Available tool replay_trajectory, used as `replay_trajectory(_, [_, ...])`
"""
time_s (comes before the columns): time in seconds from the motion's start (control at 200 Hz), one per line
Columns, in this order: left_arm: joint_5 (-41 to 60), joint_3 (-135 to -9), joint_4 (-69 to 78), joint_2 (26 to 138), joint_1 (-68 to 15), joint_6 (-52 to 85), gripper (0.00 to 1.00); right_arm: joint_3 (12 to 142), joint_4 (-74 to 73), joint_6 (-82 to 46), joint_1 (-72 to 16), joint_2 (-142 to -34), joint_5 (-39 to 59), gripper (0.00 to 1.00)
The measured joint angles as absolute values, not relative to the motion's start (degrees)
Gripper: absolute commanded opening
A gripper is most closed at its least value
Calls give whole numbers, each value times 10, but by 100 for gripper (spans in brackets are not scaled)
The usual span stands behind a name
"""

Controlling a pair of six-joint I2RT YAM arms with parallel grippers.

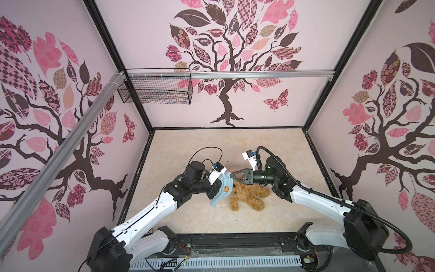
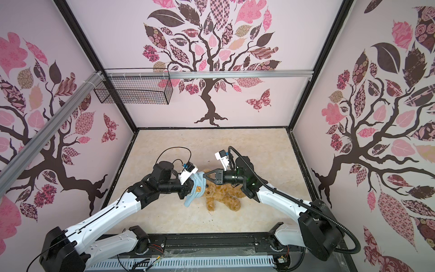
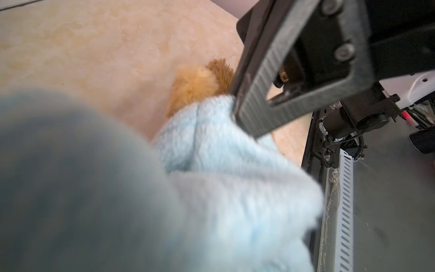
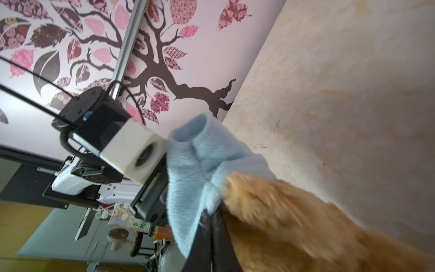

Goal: Dress the teddy bear

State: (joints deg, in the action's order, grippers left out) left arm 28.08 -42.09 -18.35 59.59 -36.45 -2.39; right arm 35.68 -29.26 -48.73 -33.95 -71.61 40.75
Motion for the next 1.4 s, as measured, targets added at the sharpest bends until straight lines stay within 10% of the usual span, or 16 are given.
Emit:
replay_trajectory(0.82, [279, -307, -57, 489, -309, 208, 0, 229, -379, -503, -321, -723, 302, 0])
replay_trajectory(1.14, [225, -306, -38, 505, -295, 354, 0, 277, -268, -374, -315, -687, 293, 30])
replay_trajectory(1.4, [226, -306, -22, 518, -294, 493, 0, 243, -315, -295, -477, -621, 261, 24])
